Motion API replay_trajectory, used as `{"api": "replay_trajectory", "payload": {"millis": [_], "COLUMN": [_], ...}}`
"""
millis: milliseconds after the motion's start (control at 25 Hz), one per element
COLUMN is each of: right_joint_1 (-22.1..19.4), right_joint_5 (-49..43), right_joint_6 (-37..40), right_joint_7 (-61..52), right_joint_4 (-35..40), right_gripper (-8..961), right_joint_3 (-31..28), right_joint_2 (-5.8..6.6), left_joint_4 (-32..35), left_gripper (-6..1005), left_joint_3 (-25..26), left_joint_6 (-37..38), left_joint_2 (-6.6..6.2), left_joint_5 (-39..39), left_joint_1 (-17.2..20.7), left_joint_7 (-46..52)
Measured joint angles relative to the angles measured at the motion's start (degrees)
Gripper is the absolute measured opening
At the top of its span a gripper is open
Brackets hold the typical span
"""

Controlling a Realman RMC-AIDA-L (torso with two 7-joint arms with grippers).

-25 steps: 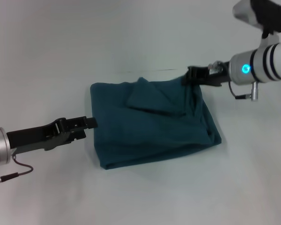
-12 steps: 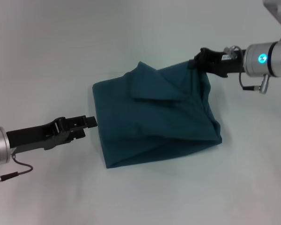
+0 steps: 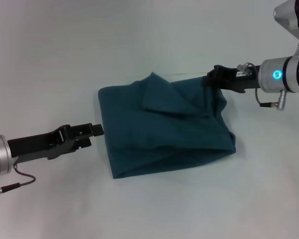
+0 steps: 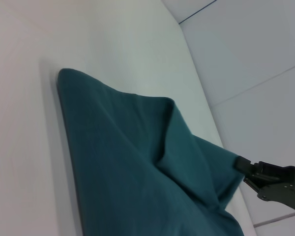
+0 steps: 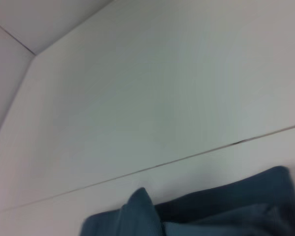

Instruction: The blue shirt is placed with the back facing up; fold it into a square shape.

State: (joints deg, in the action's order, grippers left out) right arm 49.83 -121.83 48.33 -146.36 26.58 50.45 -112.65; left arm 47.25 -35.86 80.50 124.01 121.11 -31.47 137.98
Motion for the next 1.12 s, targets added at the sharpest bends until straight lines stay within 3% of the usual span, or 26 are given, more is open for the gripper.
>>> {"api": "replay_trajectory", "payload": {"millis": [280,520,760,880,1120], "right_joint_1": [0.33,-0.15,-0.43,-0.18,0.12], "right_joint_5": [-4.28,-4.54,-4.07,-3.15,0.88], "right_joint_6": [-2.44,0.53,7.03,6.39,0.87], "right_joint_7": [-0.91,-3.34,-2.80,-2.07,-0.24], "right_joint_4": [0.25,0.49,1.26,1.28,0.90], "right_gripper": [214,462,497,496,496], "right_joint_3": [-0.33,-0.45,-0.85,-0.91,-0.87], "right_joint_2": [0.64,2.74,3.39,2.34,-1.86], "left_joint_4": [-0.50,-0.47,-0.49,-0.51,-0.56], "left_gripper": [647,646,646,647,647], "left_joint_3": [-0.09,-0.08,0.05,0.23,0.27], "left_joint_6": [0.37,0.60,0.32,0.10,-0.21], "left_joint_2": [0.00,0.00,0.00,0.00,0.00], "left_joint_5": [0.00,0.00,0.00,0.00,0.00], "left_joint_1": [0.00,0.00,0.00,-0.02,-0.18], "left_joint_7": [0.04,0.16,0.11,0.04,0.14]}}
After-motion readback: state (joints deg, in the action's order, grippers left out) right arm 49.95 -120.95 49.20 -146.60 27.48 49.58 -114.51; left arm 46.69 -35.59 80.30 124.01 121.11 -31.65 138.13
